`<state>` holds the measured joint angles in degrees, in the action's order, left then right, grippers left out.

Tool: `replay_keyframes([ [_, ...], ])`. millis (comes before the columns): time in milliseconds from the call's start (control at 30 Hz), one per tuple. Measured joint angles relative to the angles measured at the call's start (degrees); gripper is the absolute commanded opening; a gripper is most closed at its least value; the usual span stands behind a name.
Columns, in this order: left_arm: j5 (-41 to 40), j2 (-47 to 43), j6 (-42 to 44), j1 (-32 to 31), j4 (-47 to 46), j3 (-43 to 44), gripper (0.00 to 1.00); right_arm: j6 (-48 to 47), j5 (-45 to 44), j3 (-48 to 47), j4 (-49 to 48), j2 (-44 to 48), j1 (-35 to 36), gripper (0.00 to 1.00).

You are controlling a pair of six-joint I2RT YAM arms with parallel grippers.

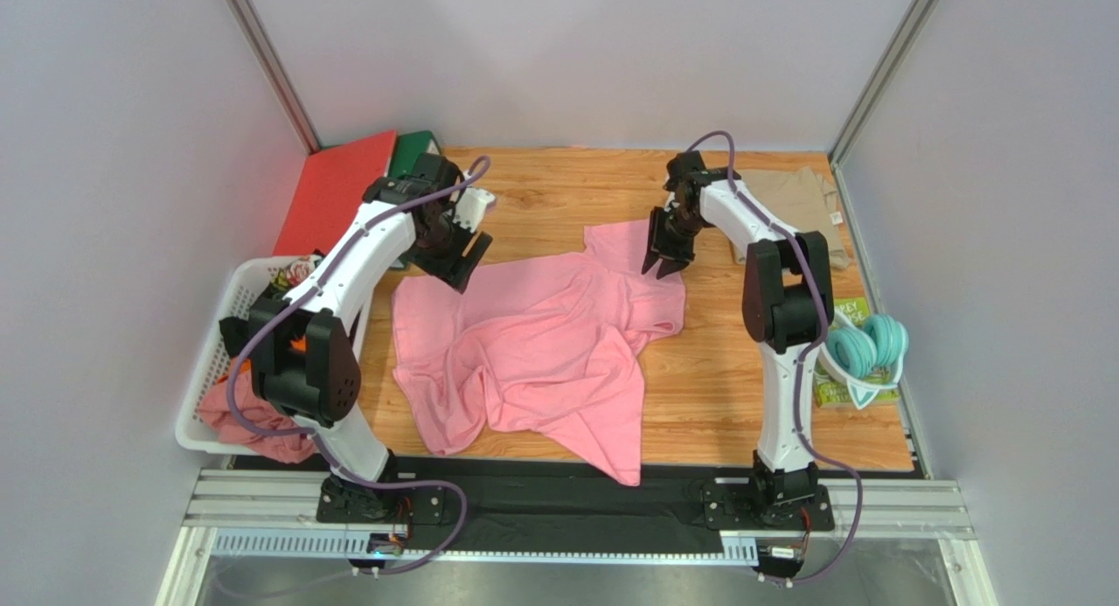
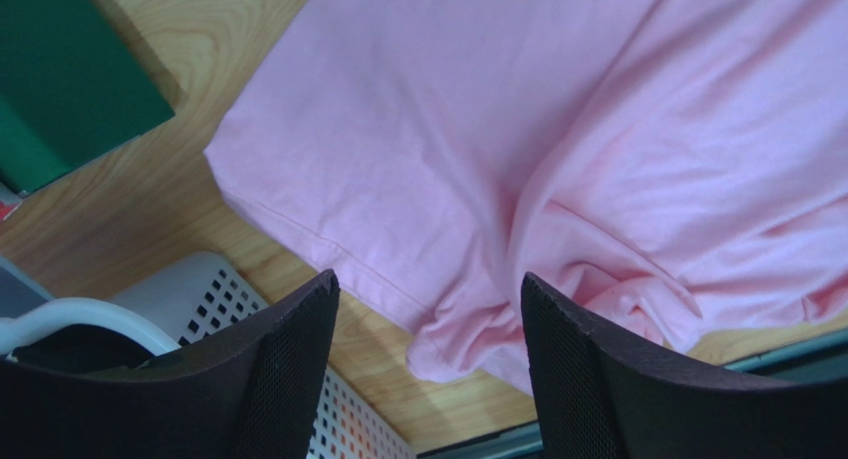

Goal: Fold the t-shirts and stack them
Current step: Flatten out the tshirt

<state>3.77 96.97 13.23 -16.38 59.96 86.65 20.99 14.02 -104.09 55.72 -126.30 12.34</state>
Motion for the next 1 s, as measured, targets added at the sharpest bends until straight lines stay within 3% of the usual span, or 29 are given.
replay_keyframes([
  [300,-2.3,1.9,-3.0,3.0,-7.5,-2.9,0.73,-1.6,-3.7,-4.9,1.9,-4.7,0.1,0.40],
  [567,4.5,9.1,-7.2,8.7,-6.5,2.0,0.72,-2.0,-4.4,-12.2,3.6,-9.5,0.8,0.39],
  [1000,6.3,6.9,-7.1,9.5,-4.5,-1.4,0.72,-2.2,-6.0,-13.7,5.7,-10.5,-0.2,0.36],
])
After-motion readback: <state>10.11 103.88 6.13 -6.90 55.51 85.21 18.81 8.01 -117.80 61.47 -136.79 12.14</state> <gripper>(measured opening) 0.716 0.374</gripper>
